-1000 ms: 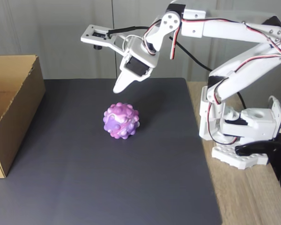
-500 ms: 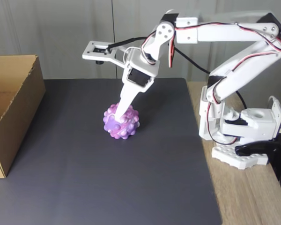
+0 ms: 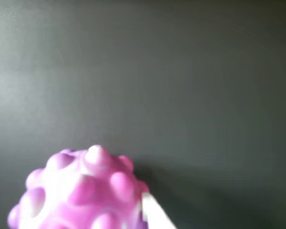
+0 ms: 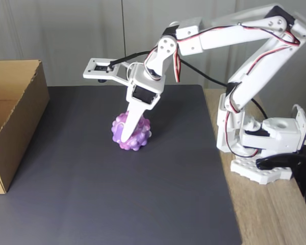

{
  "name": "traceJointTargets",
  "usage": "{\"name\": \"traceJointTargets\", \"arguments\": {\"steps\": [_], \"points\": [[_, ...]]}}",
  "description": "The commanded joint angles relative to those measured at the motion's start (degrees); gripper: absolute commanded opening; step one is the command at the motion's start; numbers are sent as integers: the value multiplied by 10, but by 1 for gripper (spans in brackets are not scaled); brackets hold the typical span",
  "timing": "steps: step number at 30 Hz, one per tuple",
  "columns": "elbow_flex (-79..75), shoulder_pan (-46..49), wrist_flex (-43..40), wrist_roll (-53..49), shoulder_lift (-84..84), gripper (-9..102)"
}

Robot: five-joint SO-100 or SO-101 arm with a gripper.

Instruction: Grasp a ball and put it in the box.

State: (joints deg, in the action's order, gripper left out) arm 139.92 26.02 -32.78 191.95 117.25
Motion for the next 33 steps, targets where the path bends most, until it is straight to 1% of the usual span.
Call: {"name": "traceJointTargets", "arguments": {"steps": [1, 5, 14, 18, 21, 25, 28, 31, 33], "points": [[-4, -1, 21, 5, -15, 44], [-4, -2, 38, 9, -41, 44], [-4, -17, 46, 29, -79, 42], [-4, -21, 40, 38, -84, 33], [-2, -25, 33, 50, -88, 29], [4, -28, 33, 56, -91, 26], [4, -32, 27, 56, -92, 21], [4, -34, 21, 52, -83, 12], [4, -35, 16, 47, -72, 11]]}}
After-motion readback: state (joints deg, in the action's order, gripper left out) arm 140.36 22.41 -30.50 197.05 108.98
